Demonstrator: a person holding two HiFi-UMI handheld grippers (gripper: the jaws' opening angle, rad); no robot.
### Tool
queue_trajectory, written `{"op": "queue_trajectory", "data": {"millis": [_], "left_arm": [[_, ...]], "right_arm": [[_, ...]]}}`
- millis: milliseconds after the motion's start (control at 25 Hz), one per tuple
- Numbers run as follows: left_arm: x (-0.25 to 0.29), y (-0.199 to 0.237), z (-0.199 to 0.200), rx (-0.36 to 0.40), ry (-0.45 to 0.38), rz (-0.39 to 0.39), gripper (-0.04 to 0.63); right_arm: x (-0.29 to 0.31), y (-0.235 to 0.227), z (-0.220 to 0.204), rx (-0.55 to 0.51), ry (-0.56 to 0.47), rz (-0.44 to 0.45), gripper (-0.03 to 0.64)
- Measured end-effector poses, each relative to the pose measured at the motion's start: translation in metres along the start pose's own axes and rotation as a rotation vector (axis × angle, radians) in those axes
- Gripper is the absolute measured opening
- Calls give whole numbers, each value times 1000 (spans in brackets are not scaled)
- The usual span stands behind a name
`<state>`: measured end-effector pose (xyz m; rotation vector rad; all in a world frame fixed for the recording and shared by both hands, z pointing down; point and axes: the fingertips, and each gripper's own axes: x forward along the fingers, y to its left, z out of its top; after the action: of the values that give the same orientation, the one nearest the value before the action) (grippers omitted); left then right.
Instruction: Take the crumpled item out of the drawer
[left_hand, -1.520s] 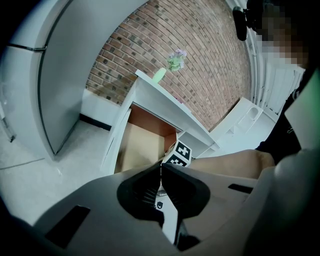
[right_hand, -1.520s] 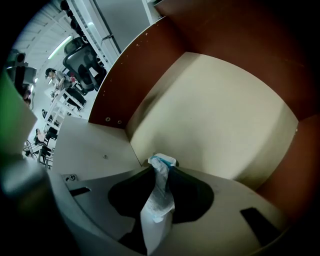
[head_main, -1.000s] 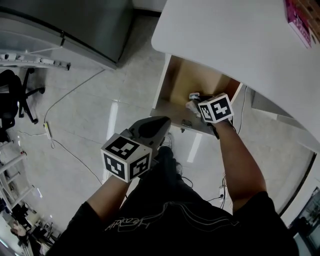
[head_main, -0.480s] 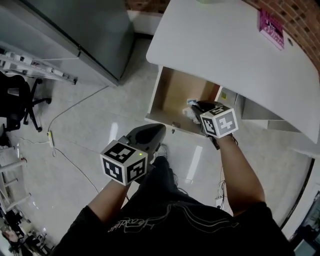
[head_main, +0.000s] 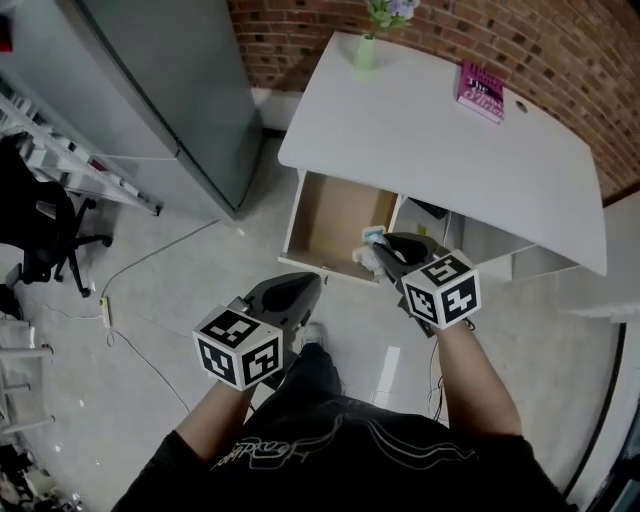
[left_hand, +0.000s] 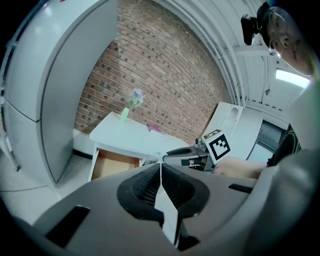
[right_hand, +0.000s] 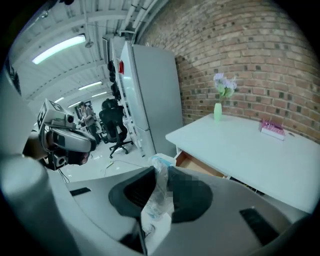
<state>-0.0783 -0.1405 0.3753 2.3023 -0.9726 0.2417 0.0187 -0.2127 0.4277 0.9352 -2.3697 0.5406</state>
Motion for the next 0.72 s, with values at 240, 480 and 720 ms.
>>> {"op": "queue_trajectory", "data": {"millis": [240, 480, 720], "left_arm": [[-46, -81, 18, 57, -76, -44, 28], [-95, -168, 26, 119, -158, -97, 26], [-118, -223, 26, 164, -204, -126, 27]], "right_arm": [[-107, 52, 25, -57, -149, -13, 101], [-205, 109, 27, -56, -285, 19, 101], [-275, 142, 22, -107, -377, 14, 101]]}}
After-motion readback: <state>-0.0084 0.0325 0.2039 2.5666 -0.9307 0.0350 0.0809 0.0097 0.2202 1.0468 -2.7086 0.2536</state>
